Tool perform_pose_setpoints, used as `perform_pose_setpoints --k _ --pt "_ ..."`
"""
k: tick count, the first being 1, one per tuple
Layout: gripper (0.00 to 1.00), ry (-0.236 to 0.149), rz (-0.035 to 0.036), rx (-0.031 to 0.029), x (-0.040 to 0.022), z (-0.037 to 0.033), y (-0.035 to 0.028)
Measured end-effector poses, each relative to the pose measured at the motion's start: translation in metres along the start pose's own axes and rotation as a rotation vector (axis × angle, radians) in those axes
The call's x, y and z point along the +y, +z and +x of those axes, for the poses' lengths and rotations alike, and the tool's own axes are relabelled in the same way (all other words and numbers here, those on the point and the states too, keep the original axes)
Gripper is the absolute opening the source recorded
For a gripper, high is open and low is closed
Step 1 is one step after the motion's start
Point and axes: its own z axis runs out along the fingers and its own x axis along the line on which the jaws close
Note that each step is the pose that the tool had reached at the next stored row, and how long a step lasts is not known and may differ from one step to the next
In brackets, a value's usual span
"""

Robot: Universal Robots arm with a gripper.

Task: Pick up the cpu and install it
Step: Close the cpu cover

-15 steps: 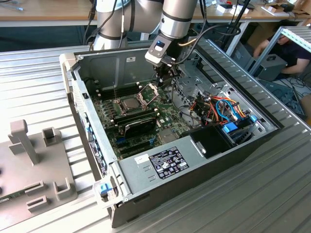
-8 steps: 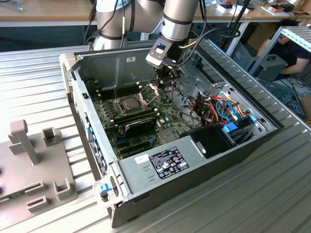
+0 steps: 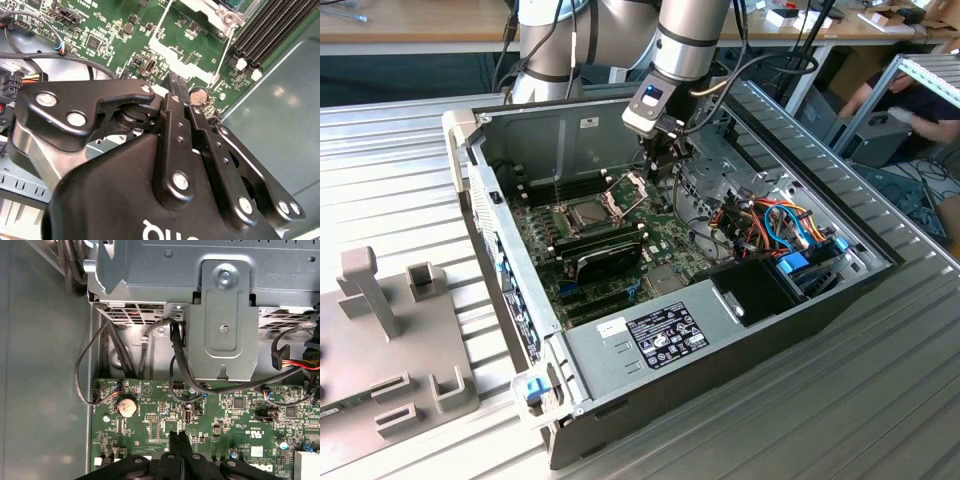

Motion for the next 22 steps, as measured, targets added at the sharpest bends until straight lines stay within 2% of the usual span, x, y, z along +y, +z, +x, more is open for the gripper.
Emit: perform_pose_setpoints --k 4,9,19,22 --pt "0.11 0.000 0.0000 0.0000 0.0033 0.0000 0.0020" --pt "0.11 0.000 0.0000 0.0000 0.0033 0.0003 0.0124" --pt "0.11 0.000 0.0001 -0.0002 0.0028 0.0004 0.0154" --pt "0.11 0.000 -0.0011 -0.0002 0.0002 0.0004 0.0155"
